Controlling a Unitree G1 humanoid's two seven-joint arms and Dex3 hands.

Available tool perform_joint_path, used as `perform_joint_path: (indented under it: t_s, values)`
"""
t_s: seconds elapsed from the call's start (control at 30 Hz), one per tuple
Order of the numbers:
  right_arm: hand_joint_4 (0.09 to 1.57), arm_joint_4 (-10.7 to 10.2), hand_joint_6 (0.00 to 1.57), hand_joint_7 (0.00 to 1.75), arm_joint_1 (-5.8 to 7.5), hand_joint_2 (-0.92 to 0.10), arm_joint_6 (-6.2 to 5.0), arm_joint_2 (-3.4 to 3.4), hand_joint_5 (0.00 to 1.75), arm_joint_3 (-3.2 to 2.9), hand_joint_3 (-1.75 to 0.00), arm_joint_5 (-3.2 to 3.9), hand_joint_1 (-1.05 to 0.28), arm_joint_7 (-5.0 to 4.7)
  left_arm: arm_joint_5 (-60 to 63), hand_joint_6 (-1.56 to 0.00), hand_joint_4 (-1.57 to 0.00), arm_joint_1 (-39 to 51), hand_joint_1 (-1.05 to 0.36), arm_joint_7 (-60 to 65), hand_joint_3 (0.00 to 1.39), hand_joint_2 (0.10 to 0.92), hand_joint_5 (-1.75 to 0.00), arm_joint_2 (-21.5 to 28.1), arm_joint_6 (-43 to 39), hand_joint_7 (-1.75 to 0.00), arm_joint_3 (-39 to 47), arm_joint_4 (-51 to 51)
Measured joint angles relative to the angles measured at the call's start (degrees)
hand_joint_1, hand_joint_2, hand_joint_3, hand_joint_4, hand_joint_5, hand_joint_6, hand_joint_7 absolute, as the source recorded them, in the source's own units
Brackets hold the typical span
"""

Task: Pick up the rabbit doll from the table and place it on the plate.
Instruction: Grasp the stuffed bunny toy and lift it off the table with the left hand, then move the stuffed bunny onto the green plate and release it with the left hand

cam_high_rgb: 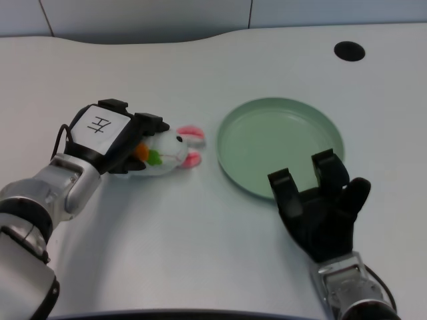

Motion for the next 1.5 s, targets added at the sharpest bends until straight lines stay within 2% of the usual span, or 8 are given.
perform_joint_path:
  t_s: [0.37,0.43,0.57,0.77,0.9,1.07,1.4,1.5]
  values:
    - [0.92,0.9,0.79,1.64,-0.56,-0.86,0.78,-0.24,1.75,-0.10,0.00,0.03,-0.43,-0.05,-5.5,-1.06,-0.76,-4.0,-0.18,-1.3,0.00,0.848,-1.04,-0.1,-4.2,-0.20,5.3,-0.4]
    - [0.93,1.0,0.86,1.43,-0.64,-0.86,0.77,-0.24,1.75,-0.07,0.00,-0.09,-0.44,-0.06,-5.9,-1.07,-0.73,-4.3,-0.17,-1.4,0.00,0.849,-1.13,-0.4,-4.7,-0.18,5.8,-0.5]
    - [0.92,1.2,0.85,1.44,-0.74,-0.86,0.71,-0.07,1.75,0.01,0.00,-0.18,-0.44,-0.06,-7.3,-1.09,-0.72,-4.6,-0.17,-2.8,0.00,0.850,-1.16,-1.0,-6.6,-0.17,6.5,-1.0]
    - [0.92,1.3,0.80,1.66,-0.75,-0.86,0.55,0.75,1.75,0.14,0.00,-0.18,-0.43,-0.06,-8.2,-1.11,-0.71,-5.2,-0.19,-3.2,0.01,0.861,-1.26,-4.1,-8.8,-0.14,7.1,-1.4]
    - [0.91,1.2,0.81,1.63,-0.75,-0.87,0.56,1.08,1.75,0.08,-0.01,-0.14,-0.43,-0.07,-8.1,-1.11,-0.71,-5.8,-0.18,-2.0,0.00,0.863,-1.30,-7.6,-9.4,-0.16,6.8,-1.4]
    - [0.91,1.1,0.95,1.25,-0.69,-0.87,0.14,1.16,1.75,0.16,-0.01,-0.16,-0.45,-0.07,-7.9,-1.10,-0.66,-7.5,-0.14,-1.6,0.00,0.847,-1.40,-11.4,-9.5,-0.19,5.9,-1.4]
    - [0.92,-0.3,0.83,1.56,0.16,-0.89,-2.18,1.39,1.75,0.00,-0.02,0.62,-0.45,-0.02,-7.7,-1.06,-0.62,-8.2,-0.19,-2.4,0.01,0.868,-1.53,-15.9,-10.0,-0.29,4.5,-1.3]
    - [0.91,-0.7,0.79,1.61,0.37,-0.89,-2.24,1.45,1.75,-0.13,-0.02,1.60,-0.44,0.21,-7.5,-0.87,-0.62,-8.2,-0.22,-2.4,0.00,0.885,-1.50,-16.6,-10.2,-0.66,4.0,-1.2]
